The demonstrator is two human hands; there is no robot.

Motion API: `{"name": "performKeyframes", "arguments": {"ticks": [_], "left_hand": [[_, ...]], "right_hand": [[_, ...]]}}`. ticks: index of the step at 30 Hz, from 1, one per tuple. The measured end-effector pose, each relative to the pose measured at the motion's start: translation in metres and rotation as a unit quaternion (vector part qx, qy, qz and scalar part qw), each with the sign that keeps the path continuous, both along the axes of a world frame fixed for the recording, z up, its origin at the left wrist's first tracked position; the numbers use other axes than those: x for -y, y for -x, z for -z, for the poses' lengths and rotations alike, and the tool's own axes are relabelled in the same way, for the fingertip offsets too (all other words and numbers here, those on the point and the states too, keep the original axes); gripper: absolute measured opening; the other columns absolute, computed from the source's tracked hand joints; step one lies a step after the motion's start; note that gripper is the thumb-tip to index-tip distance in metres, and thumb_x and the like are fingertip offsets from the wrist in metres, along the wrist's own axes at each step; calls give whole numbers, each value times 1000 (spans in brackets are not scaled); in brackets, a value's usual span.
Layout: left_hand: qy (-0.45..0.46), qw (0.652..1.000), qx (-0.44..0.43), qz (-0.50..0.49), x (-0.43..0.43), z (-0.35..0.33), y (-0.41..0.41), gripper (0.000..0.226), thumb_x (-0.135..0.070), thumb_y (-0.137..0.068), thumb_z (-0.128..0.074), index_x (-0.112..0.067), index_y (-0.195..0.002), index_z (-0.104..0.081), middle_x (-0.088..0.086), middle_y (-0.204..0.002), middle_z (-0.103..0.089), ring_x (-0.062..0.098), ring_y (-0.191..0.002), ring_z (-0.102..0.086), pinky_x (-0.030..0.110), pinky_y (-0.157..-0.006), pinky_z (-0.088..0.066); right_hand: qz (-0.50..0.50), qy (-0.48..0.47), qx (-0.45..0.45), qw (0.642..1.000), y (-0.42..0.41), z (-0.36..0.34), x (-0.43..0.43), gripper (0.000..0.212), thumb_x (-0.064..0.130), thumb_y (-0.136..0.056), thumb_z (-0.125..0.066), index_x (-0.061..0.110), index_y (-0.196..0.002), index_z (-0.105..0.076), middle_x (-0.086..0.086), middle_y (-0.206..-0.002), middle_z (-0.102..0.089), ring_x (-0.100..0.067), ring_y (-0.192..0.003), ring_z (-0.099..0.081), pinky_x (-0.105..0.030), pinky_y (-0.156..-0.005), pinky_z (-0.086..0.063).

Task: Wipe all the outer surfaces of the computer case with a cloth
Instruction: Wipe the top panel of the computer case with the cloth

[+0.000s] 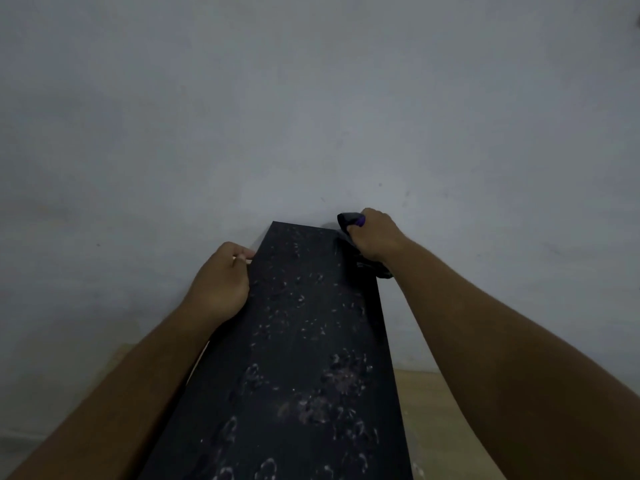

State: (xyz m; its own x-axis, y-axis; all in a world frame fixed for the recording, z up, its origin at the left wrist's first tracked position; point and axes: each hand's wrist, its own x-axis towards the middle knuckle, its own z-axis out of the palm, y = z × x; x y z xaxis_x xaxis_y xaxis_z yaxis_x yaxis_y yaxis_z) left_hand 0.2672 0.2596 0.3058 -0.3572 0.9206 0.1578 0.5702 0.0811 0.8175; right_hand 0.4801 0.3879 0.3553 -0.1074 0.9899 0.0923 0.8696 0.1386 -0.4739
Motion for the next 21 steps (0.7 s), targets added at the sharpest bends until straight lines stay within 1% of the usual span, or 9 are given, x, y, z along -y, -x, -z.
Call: {"name": "performKeyframes", "arguments": {"ticks": [1,3,6,8,10,11,14,17,21], "left_hand": [[-4,1000,-2,0,0,1,0,29,-19,-109,-29,-16,-121,-56,9,-110,-61,18,-82,-56,26,-64,-38],[-9,1000,-2,-2,-1,1,0,28,-18,-109,-31,-16,-120,-56,9,-108,-61,19,-83,-56,24,-63,-37],[-4,1000,7,-2,-1,1,-1,27,-18,-109,-31,-18,-117,-56,8,-108,-61,19,-85,-56,26,-63,-38],[0,1000,8,-2,-1,0,-3,26,-18,-109,-31,-18,-116,-56,8,-109,-61,19,-84,-56,29,-64,-37],[4,1000,8,-3,0,-2,-3,26,-18,-109,-31,-17,-118,-55,6,-110,-59,17,-84,-55,29,-65,-37],[7,1000,6,-3,1,-3,-3,26,-18,-109,-31,-17,-119,-55,6,-111,-58,17,-84,-54,28,-64,-36],[8,1000,6,-1,5,-4,-4,27,-18,-109,-31,-19,-120,-55,3,-113,-57,18,-90,-54,26,-66,-36],[6,1000,7,-1,7,-5,-5,25,-18,-109,-32,-20,-117,-55,3,-106,-58,13,-81,-53,24,-62,-35],[14,1000,0,0,6,-7,-5,26,-14,-108,-31,-19,-117,-54,5,-111,-57,14,-81,-53,22,-60,-34]], "right_hand": [[3,-8,9,1000,2,1,-4,28,30,-100,-48,6,-113,-51,-21,-124,-53,-36,-110,-54,-40,-93,-43],[6,-25,20,999,5,1,-7,18,28,-99,-49,10,-100,-48,-21,-121,-56,-37,-108,-55,-38,-88,-43],[12,-45,11,999,6,3,-7,19,26,-99,-50,9,-92,-46,-20,-115,-59,-35,-104,-57,-35,-82,-42],[14,-55,-21,998,3,4,-3,23,26,-100,-52,6,-88,-50,-17,-103,-60,-29,-91,-59,-30,-70,-43],[11,-57,-63,996,0,4,3,26,27,-99,-55,4,-87,-53,-13,-92,-57,-22,-76,-53,-26,-53,-37],[8,-56,-77,995,-2,4,7,26,27,-99,-56,4,-87,-54,-12,-90,-56,-20,-72,-51,-23,-49,-33],[-5,-49,-109,993,-9,5,21,25,28,-98,-58,5,-88,-56,-8,-83,-56,-12,-62,-47,-19,-47,-31],[-21,-46,-134,990,-16,5,38,24,27,-97,-59,4,-89,-59,-8,-81,-57,-13,-63,-48,-22,-51,-33],[-46,-37,-184,981,-26,8,69,23,26,-96,-61,10,-81,-55,-4,-73,-54,-13,-61,-48,-24,-55,-35]]}}
